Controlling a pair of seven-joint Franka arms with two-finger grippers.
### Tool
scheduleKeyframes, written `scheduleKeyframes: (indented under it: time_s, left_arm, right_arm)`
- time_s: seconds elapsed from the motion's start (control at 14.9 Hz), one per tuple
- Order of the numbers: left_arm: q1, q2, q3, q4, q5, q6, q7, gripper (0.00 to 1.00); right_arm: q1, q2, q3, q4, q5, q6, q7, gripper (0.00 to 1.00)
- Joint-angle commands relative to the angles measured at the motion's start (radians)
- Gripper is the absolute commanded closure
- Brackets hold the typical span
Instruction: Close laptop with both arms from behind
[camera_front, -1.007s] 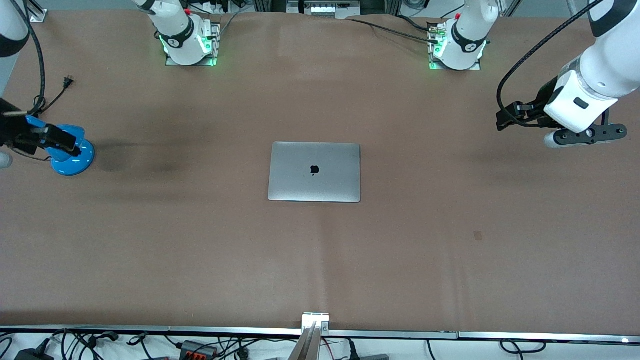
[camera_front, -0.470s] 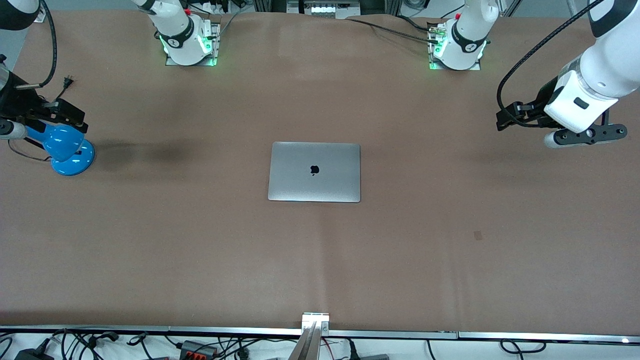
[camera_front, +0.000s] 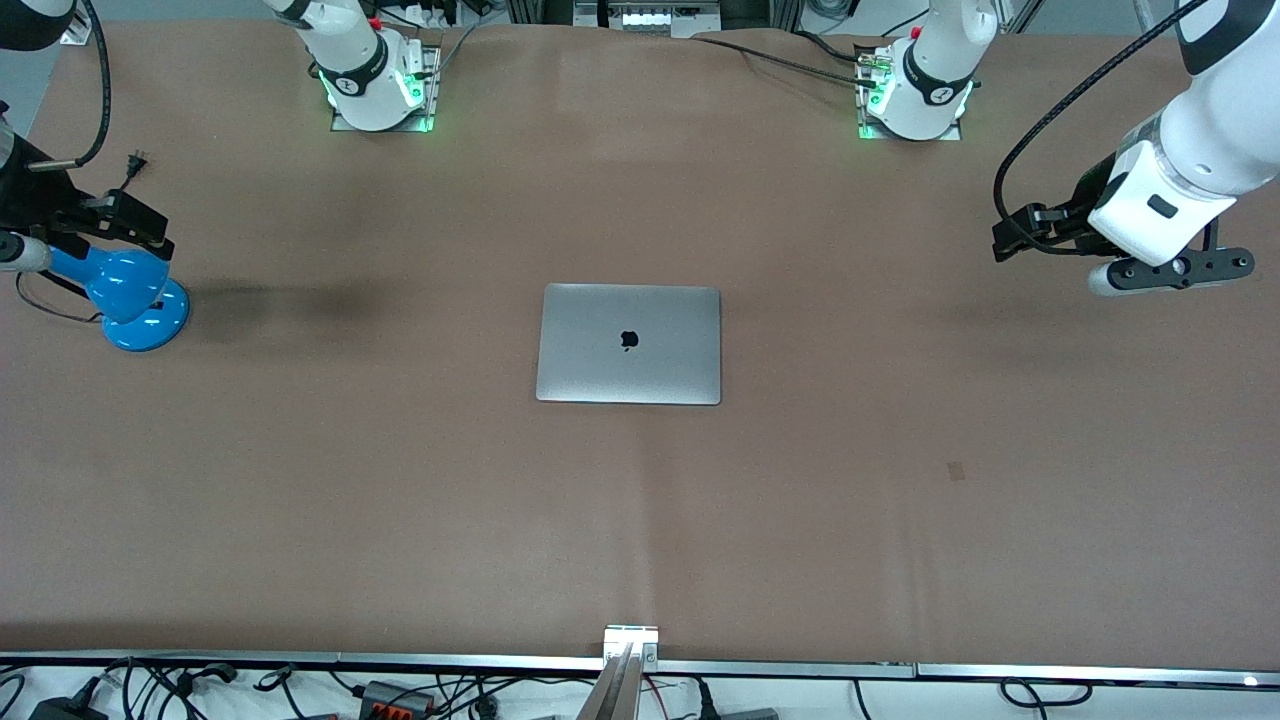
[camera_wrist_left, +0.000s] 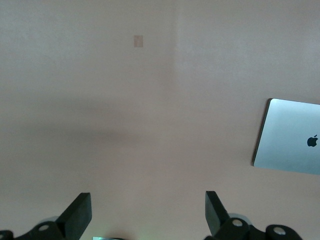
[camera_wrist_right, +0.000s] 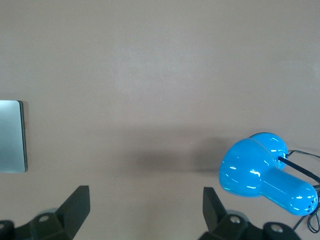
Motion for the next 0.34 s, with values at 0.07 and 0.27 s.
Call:
scheduleKeyframes:
  time_s: [0.07, 0.27]
  left_arm:
    - [-0.003, 0.000, -0.001, 0.014, 0.023, -0.005, -0.010, 0.00]
    - [-0.001, 0.000, -0.001, 0.014, 0.023, -0.005, -0.010, 0.00]
  right_arm:
    - [-0.005, -0.032, 0.006, -0.029, -0.006, -0.003, -0.011, 0.00]
    - [-0.005, -0.032, 0.006, -0.027, -0.008, 0.003, -0.011, 0.00]
